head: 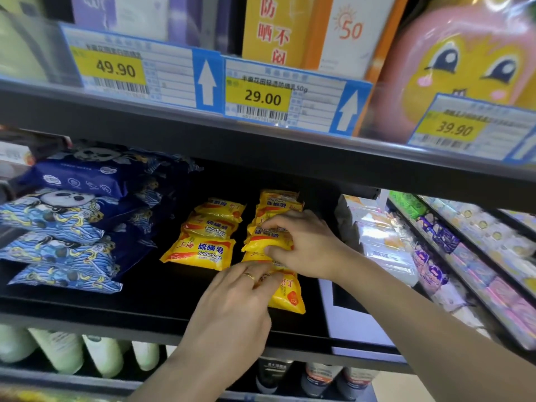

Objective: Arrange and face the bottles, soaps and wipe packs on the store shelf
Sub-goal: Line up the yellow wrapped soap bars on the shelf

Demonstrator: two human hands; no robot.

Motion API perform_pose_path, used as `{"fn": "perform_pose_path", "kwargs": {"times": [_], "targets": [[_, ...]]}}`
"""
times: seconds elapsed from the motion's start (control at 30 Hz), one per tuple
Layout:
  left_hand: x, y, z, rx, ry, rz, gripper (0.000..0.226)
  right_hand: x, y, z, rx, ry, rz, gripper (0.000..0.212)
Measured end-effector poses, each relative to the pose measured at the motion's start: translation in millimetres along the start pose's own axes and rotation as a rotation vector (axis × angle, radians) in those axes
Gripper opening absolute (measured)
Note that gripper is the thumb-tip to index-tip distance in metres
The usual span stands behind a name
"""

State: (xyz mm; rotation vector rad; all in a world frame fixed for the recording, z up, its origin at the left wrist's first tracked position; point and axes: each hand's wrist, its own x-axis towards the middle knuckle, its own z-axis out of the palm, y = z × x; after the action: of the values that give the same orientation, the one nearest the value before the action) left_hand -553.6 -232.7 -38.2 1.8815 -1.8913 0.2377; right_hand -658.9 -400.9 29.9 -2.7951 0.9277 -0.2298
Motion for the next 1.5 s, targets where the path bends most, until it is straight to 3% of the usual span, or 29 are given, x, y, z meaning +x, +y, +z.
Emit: {"fn": "perform_pose_path", "kwargs": {"times": [0.23, 0.37, 0.67, 0.87, 1.1, 1.37, 1.5], "targets": [[-11.8, -34.9, -20.9, 0.112, -0.017, -0.181, 0.055, 14.4, -16.3, 1.5, 0.063, 0.092, -0.025, 0.037], [-10.8, -58.7, -22.3, 0.159, 0.017, -0.199, 0.057, 35.8, -30.0, 2.4, 0.116, 0.072, 0.001, 0.033], [1.5, -86.4, -13.3, 0.190, -0.070, -0.213, 0.092, 114.0, -56.6, 15.9, 0.018, -0.002, -0.006, 0.037], [10.7, -98.2, -16.1, 0.177, -0.039, -0.166, 0.079, 156.0, -64.6, 29.6, -0.034, -0.064, 0.070, 0.039], [15.9, -104.0, -11.8, 0.166, -0.062, -0.134, 0.081, 173.3, -60.4, 42.4, -0.036, -0.152, 0.098, 0.042], [11.9, -96.3, -18.1, 0.255, -0.022, -0.153, 0.050, 169.7, -56.2, 44.3, -0.017, -0.016, 0.091, 0.037], [11.5, -85.8, -31.6, 0.248, 0.005, -0.206, 0.054, 156.0, -51.2, 18.7, 0.140, 0.031, 0.074, 0.042]]}}
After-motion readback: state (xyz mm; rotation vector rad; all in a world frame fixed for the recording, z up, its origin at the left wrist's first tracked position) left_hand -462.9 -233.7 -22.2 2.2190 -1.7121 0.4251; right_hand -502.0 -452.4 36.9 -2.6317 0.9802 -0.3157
